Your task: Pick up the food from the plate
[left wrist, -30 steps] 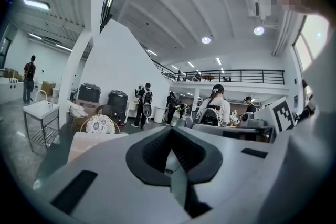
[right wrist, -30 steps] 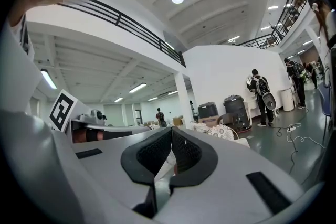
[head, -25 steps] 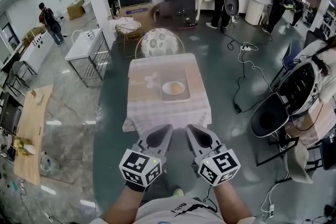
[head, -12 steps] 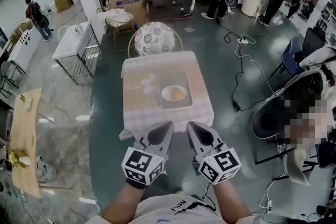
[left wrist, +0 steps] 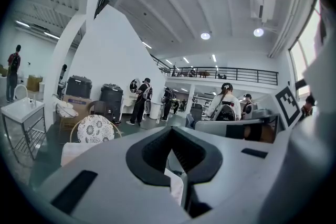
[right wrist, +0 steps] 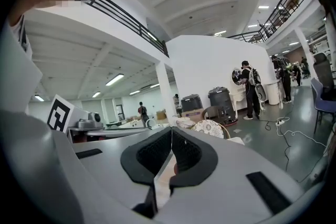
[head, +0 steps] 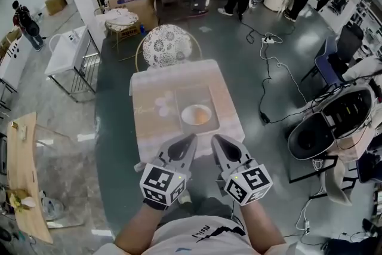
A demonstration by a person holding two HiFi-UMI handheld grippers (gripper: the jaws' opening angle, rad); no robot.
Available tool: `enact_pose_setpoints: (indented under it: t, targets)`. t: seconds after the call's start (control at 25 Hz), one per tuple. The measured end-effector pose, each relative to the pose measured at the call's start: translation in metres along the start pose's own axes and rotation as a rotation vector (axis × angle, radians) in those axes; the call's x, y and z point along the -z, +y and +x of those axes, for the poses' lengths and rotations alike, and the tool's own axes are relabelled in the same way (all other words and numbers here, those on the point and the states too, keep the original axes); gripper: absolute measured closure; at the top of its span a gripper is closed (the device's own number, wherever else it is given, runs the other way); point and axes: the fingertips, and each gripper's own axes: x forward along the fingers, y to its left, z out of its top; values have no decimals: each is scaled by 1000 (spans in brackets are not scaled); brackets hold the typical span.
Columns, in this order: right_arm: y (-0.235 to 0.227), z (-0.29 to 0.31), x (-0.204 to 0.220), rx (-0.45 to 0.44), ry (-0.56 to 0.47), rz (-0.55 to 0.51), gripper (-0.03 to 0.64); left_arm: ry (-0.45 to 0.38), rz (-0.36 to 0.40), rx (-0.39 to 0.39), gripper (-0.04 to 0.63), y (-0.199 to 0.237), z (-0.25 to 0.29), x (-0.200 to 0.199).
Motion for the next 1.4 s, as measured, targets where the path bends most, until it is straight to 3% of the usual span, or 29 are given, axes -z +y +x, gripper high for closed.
enact_pose_setpoints:
  t: [0.36, 0.72, 1.08, 1.4]
  targets:
    - [-32, 48, 22, 13, 57, 6, 601, 16, -13, -7, 589, 37, 39, 17]
    - [-88, 117, 55, 1, 160, -26, 601, 34, -36, -88, 589, 89, 95, 44]
    - [-144, 175, 113, -13, 301, 10, 600, 90, -80, -134, 589, 136, 151, 86]
    - [-173, 202, 177, -8, 414, 67, 600, 143, -93, -125, 589, 162, 179, 130]
